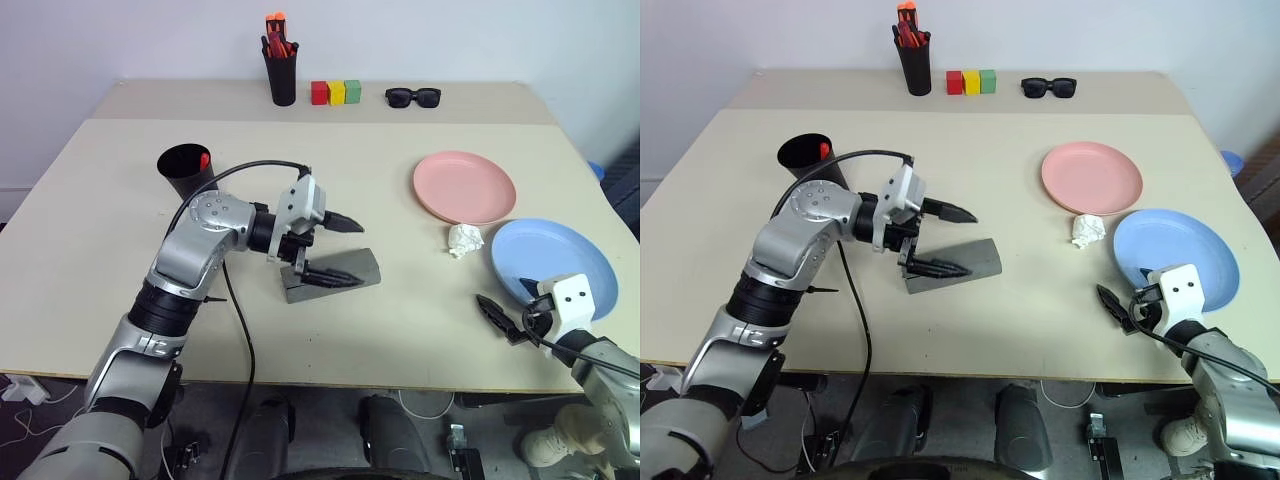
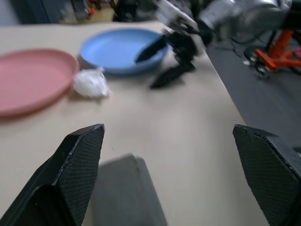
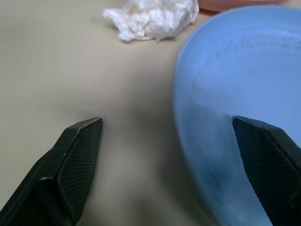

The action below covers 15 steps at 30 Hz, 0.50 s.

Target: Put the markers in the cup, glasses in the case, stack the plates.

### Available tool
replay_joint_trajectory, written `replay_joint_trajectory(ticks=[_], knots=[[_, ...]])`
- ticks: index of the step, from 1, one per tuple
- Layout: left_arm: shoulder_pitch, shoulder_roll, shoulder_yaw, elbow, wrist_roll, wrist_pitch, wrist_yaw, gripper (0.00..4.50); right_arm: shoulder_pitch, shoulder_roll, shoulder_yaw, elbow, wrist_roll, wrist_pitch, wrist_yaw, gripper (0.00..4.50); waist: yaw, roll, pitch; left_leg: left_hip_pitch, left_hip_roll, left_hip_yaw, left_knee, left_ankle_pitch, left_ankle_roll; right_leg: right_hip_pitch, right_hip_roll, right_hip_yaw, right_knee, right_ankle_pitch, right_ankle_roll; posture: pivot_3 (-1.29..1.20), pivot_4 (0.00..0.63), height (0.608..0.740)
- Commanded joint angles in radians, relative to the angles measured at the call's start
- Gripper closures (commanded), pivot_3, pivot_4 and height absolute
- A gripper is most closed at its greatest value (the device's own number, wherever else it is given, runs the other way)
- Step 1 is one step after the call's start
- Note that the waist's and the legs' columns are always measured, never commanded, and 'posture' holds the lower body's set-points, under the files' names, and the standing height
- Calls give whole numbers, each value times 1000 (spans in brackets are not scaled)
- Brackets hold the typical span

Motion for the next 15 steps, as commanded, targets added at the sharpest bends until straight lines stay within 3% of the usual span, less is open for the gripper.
replay_joint_trajectory(ticks=[1, 8, 15], knots=[[1, 35, -13, -47, -12, 3, -21, 0, -33, 0, 4, 71, -14, -15, 2, 909, 1, 0, 0, 0, 0, 0, 0, 0, 0, 0, 0, 0, 0, 0, 0, 0, 150, 740], [27, 84, -37, -66, -6, -4, -31, 0, -41, -2, 9, 67, 2, -8, 18, 4454, 2, 0, 0, 0, 0, 0, 0, 0, 0, 1, 0, 0, -1, 0, 0, 0, 150, 740], [29, 85, -31, -60, -8, -5, -16, 0, -60, -6, 7, 20, -68, -29, -57, 4454, 2, -1, -1, 0, 0, 0, 0, 0, 0, 1, 0, 0, -1, 0, 0, 0, 150, 740]])
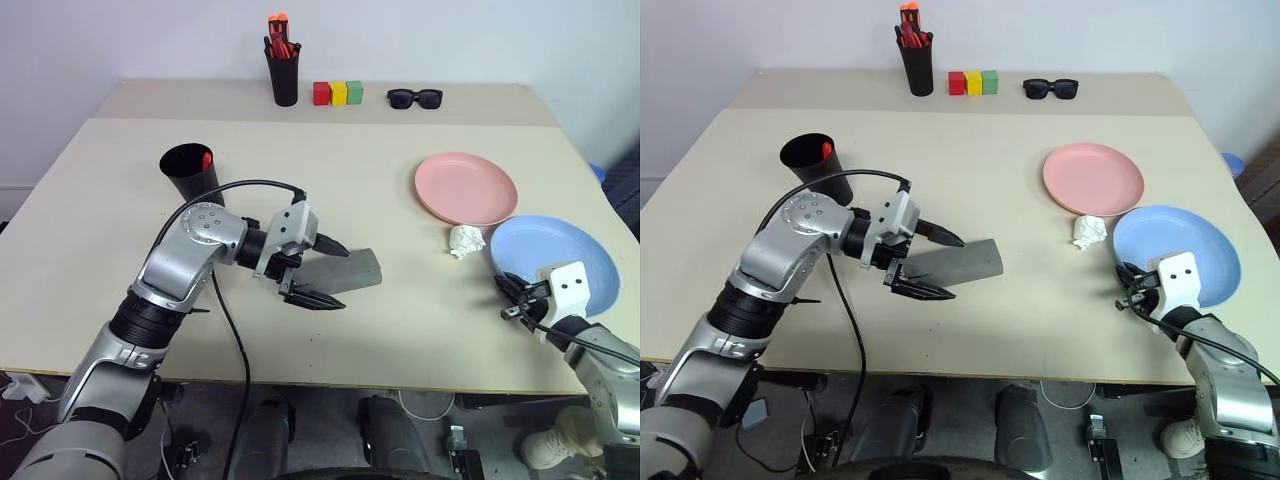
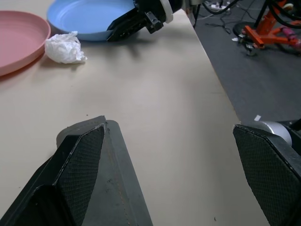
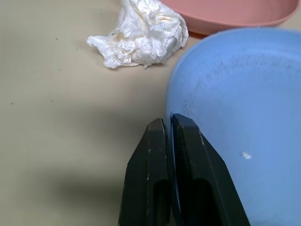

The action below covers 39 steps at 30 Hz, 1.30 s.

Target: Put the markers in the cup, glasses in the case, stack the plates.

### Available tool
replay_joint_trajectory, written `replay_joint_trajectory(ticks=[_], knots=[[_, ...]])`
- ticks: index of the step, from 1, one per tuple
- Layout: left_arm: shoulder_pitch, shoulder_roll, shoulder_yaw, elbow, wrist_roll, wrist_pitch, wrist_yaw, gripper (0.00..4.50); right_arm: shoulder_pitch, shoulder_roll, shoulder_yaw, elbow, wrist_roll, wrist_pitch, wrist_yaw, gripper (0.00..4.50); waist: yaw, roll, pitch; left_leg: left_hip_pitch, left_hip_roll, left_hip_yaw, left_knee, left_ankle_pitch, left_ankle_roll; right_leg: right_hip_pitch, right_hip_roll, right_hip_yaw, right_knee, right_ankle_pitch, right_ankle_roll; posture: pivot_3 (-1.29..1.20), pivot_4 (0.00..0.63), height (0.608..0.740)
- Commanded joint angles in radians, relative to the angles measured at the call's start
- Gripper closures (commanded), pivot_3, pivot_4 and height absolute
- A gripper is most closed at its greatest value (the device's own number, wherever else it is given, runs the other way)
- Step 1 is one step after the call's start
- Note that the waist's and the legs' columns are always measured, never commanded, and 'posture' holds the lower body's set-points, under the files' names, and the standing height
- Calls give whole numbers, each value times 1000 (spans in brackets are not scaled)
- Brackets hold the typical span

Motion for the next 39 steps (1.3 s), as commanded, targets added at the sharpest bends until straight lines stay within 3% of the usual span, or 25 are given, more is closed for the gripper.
replay_joint_trajectory(ticks=[1, 5, 10, 16, 20, 23, 30, 36, 39], knots=[[-7, -2, 10, -25, -8, -11, 15, 0, -21, -3, -7, -32, -65, -31, -73, 4454, 0, 0, 0, 0, 0, 0, 0, 0, 0, 0, 0, 0, 0, 0, 0, 0, 150, 740], [-5, -11, 14, -27, -11, -4, 42, 0, -110, -8, 7, -46, -143, -78, -160, 4454, -4, 1, 0, 0, 0, 0, 0, 0, 0, -1, 0, 0, 0, 0, 0, 0, 150, 740], [10, -26, 26, -41, -12, 14, 105, 0, -281, -9, 94, 21, -184, -129, -141, 4454, -7, 1, 1, 0, 0, 0, -1, 0, 0, -2, 0, 0, 0, 0, 0, 0, 150, 740], [41, -31, 30, -73, -7, 42, 180, 0, -488, -4, 206, 261, -221, -245, -69, 4454, -3, 1, 1, -1, 0, 0, -1, 0, 0, -2, 0, 0, 0, 0, 0, 0, 150, 740], [74, -28, 57, -119, -19, 79, 245, 0, -652, 14, 282, 541, -254, -364, -9, 4454, -7, 2, 1, -1, 0, 0, -1, 0, 0, -2, 0, 0, -1, 0, 0, 0, 150, 740], [93, -20, 69, -148, -25, 98, 275, 0, -723, 16, 300, 702, -269, -446, 15, 3575, -9, 2, 1, -1, 0, 0, -2, 0, 0, -3, 0, 0, 0, 0, 0, 0, 150, 740], [120, -13, 84, -190, -40, 134, 323, 0, -791, 29, 292, 811, -261, -542, 14, 128, -10, 2, 1, -1, 0, 0, -3, 0, 0, -3, 0, 0, 0, 0, 0, 0, 150, 740], [131, -2, 81, -210, -56, 145, 331, 0, -696, 31, 206, 587, -136, -422, 34, 128, -6, 2, 1, -1, 0, 0, -3, 0, 0, -3, 0, 0, 0, 0, 0, 0, 150, 740], [135, 4, 77, -207, -58, 141, 326, 0, -550, 20, 136, 340, -31, -262, 34, 128, 0, 2, 1, -1, 0, 0, -3, 0, 0, -3, 0, 0, 0, 0, 0, 0, 150, 740]])
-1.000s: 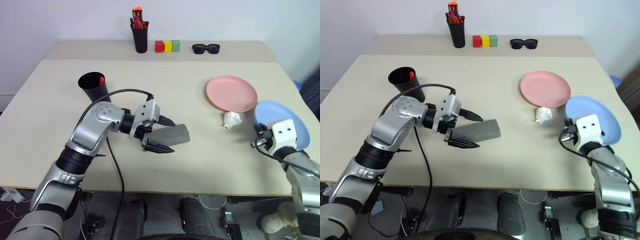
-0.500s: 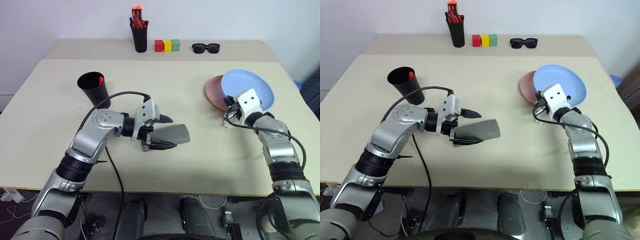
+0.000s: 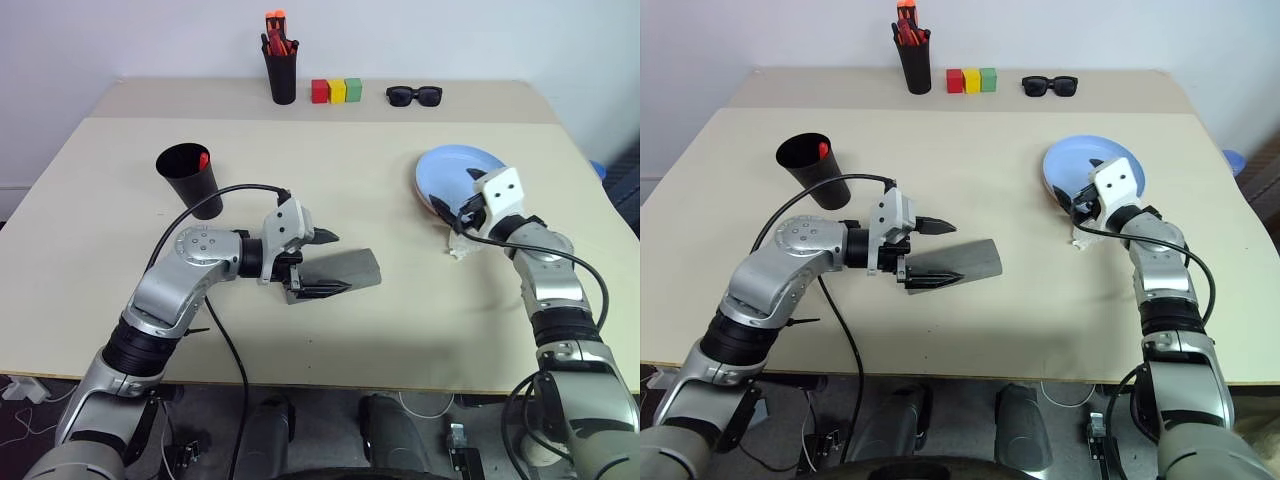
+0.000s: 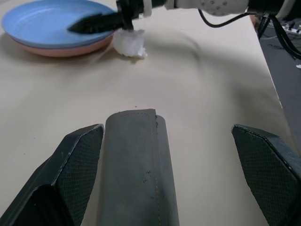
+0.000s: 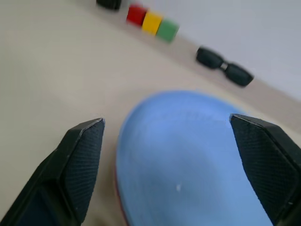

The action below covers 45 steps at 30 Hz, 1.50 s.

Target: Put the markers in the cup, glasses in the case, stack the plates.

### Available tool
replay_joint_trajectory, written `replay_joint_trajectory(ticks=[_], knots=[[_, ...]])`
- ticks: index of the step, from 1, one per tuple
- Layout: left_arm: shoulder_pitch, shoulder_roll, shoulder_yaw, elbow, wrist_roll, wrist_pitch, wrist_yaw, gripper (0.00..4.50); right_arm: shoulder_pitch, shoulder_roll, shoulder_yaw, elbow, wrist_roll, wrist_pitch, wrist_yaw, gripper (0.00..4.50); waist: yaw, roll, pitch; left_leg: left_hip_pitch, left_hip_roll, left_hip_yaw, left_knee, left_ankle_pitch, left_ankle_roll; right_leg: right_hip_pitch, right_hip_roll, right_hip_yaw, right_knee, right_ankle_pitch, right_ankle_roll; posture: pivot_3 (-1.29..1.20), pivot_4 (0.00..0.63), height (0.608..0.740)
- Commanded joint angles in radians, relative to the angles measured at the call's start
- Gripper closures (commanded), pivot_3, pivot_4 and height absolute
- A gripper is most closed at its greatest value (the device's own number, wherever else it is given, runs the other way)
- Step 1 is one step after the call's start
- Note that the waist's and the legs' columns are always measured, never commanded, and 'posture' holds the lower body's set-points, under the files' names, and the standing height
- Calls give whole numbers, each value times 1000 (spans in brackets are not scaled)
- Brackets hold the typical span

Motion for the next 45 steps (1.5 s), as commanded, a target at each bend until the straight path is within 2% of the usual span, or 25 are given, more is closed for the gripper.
replay_joint_trajectory(ticks=[1, 4, 9, 19, 21, 23, 28, 33, 38, 41, 45], knots=[[1, 10, 16, -26, -16, -11, -6, 0, 161, -20, -100, -299, 137, 184, -3, 128, 7, 0, 0, 0, 0, -1, 0, 0, 0, 0, 0, 0, 0, 0, 0, 0, 150, 740], [-6, 11, 6, -8, -11, -24, -14, 0, 292, -30, -156, -468, 198, 325, -24, 128, 6, 0, 0, -1, 0, -1, 0, 0, 0, 0, 0, 0, 0, 0, 0, 0, 150, 740], [-20, 5, -1, 8, -9, -31, -22, 0, 416, -32, -180, -574, 231, 467, -36, 128, -2, 0, 0, 1, 0, 0, 1, 0, 0, 1, 0, 0, 0, 0, -1, 0, 150, 740], [-24, 4, 0, 10, -9, -28, -18, 0, 331, 24, -82, -419, 190, 460, -20, 128, 0, 0, 0, 0, 0, 1, 1, 0, 0, 1, 0, 0, 0, 0, -1, 0, 150, 740], [-20, 6, 3, 4, -9, -26, -14, 0, 302, 37, -61, -379, 180, 452, -15, 636, -1, 0, 0, 0, 0, 1, 1, 0, 0, 1, 0, 0, 0, 0, -1, 0, 150, 740], [-15, 10, 6, -2, -9, -24, -9, 0, 283, 40, -47, -352, 166, 445, -11, 1382, -1, 0, 0, 0, 0, 1, 1, 0, 0, 0, 0, 0, 0, 0, 0, 0, 150, 740], [-3, 14, 13, -16, -13, -19, 7, 0, 278, 27, -31, -360, 130, 427, -16, 4072, 1, 0, 0, 0, 0, 1, 0, 0, 0, 0, 0, 0, 0, 0, 0, 0, 150, 740], [4, 12, 13, -26, -18, -15, 22, 0, 289, 28, -53, -429, 114, 382, -40, 4072, 1, 0, 0, 0, 0, 1, 1, 0, 0, 0, 0, 0, 0, 0, 0, 0, 150, 740], [2, 10, 14, -25, -24, -13, 32, 0, 234, 50, -95, -496, 156, 343, -60, 4072, -1, 1, 0, 0, 0, 1, 1, 0, 0, 0, 0, 0, 0, 0, 0, 0, 150, 740], [-6, 2, 16, -22, -34, -4, 40, 0, 137, 54, -88, -399, 134, 281, -66, 4072, -3, 1, 0, 0, 0, 1, 1, 0, 0, 0, 0, 0, 0, 0, 0, 0, 150, 740], [-7, -1, 17, -18, -28, -4, 51, 0, -3, 50, -51, -131, 68, 151, -49, 4072, -1, 1, 0, 0, 0, 1, 1, 0, 0, 0, 0, 0, 0, 0, 0, 0, 150, 740]])
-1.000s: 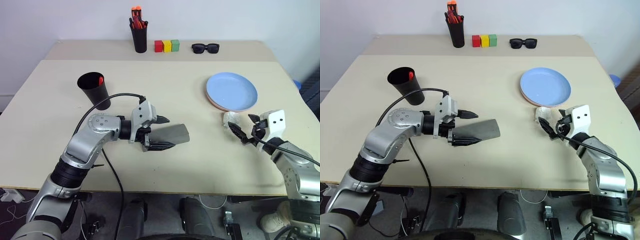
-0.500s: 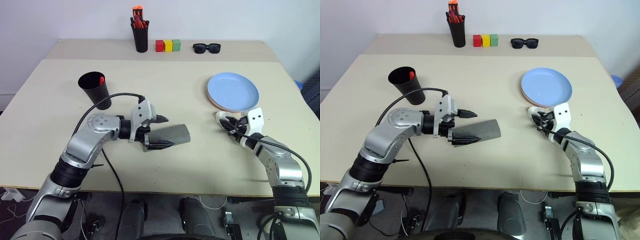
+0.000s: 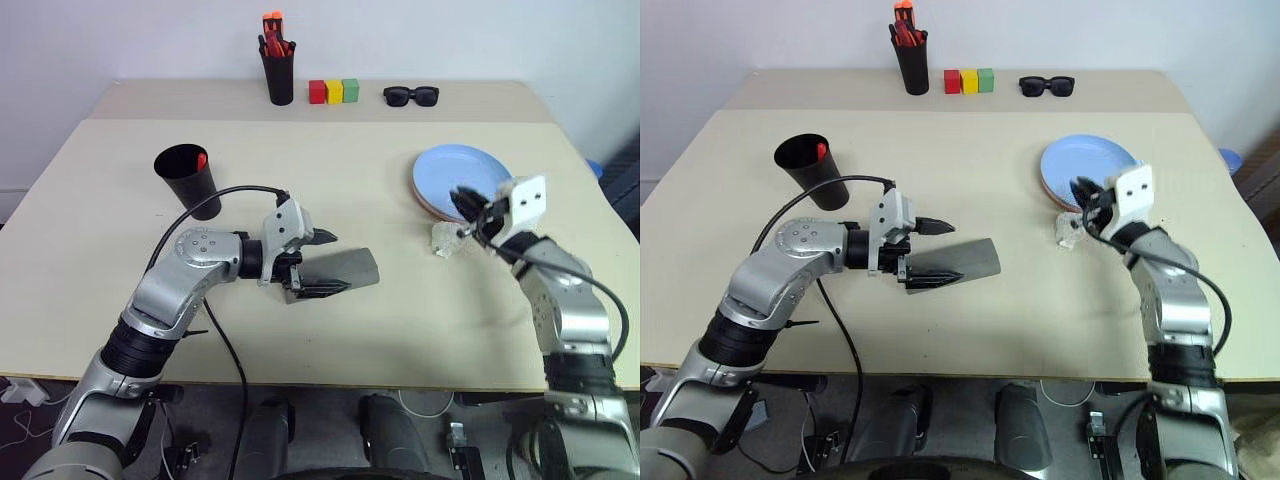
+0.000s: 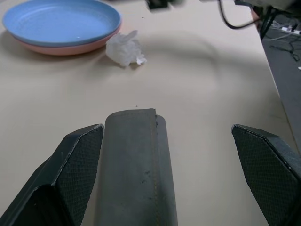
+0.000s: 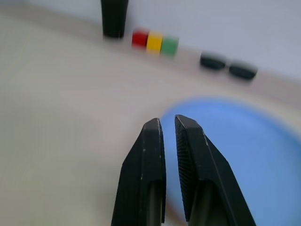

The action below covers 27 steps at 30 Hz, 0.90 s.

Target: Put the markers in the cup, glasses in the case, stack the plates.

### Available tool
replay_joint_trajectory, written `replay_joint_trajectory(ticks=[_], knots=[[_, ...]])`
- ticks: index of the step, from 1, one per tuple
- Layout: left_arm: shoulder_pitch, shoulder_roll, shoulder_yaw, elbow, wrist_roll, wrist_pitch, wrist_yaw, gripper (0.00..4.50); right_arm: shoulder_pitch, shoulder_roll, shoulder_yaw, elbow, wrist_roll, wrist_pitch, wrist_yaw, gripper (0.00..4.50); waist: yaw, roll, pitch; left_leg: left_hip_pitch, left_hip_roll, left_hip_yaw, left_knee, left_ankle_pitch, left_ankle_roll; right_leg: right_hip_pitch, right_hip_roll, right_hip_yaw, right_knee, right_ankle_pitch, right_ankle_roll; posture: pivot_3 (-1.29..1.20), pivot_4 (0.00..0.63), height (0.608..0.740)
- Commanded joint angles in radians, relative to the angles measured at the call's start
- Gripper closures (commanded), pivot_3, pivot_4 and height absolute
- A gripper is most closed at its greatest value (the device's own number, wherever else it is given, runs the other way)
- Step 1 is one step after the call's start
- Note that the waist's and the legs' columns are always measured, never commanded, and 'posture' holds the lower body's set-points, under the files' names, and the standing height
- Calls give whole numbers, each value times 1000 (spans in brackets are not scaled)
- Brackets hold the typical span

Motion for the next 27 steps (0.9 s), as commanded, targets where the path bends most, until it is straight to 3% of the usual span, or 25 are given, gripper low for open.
replay_joint_trajectory(ticks=[1, 7, 8, 10, 16, 17, 22, 27], knots=[[-8, 1, 26, -28, -9, -4, 11, 0, -86, -2, 18, 198, -49, -118, 22, 4072, 1, 0, 0, 0, 0, 0, 0, 0, 0, 0, 0, 0, 0, 0, 0, 0, 150, 740], [15, 12, 40, -41, -7, -6, 34, 0, -133, -22, 11, 309, -43, -187, 73, 4072, 0, 0, 0, -1, 0, 0, -1, 0, 0, -2, 0, 0, 0, 0, 0, 0, 150, 740], [20, 13, 38, -44, -7, -7, 35, 0, -116, -27, 7, 296, -36, -182, 81, 3840, 0, 0, 0, -1, 0, 0, -1, 0, 0, -2, 0, 0, 0, 0, 0, 0, 150, 740], [24, 12, 38, -48, -10, -6, 38, 0, -86, -33, -2, 266, -26, -171, 94, 3284, 0, 0, 0, -1, 0, 0, -1, 0, 0, -2, 0, 0, 0, 0, 0, 0, 150, 740], [15, 3, 28, -25, -8, -15, 32, 0, 140, -77, -63, -26, 70, -13, 134, 293, 6, 0, 0, -1, 0, 0, -1, 0, 0, -1, 0, 0, 0, 0, 0, 0, 150, 740], [14, 4, 27, -22, -8, -17, 28, 0, 174, -81, -74, -73, 87, 24, 131, 140, 6, 0, 0, -1, 0, 0, 0, 0, 0, -1, 0, 0, 0, 0, 0, 0, 150, 740], [13, 5, 24, -9, -8, -24, 9, 0, 319, -105, -104, -239, 154, 165, 148, 140, 0, 0, 0, -1, 0, 0, -1, 0, 0, -1, 0, 0, 0, 0, 0, 0, 150, 740], [7, -1, 21, -5, -7, -22, 4, 0, 321, -92, -89, -205, 155, 195, 161, 140, 3, 0, 0, -1, 0, 0, 0, 0, 0, -1, 0, 0, 0, 0, 0, 0, 150, 740]])
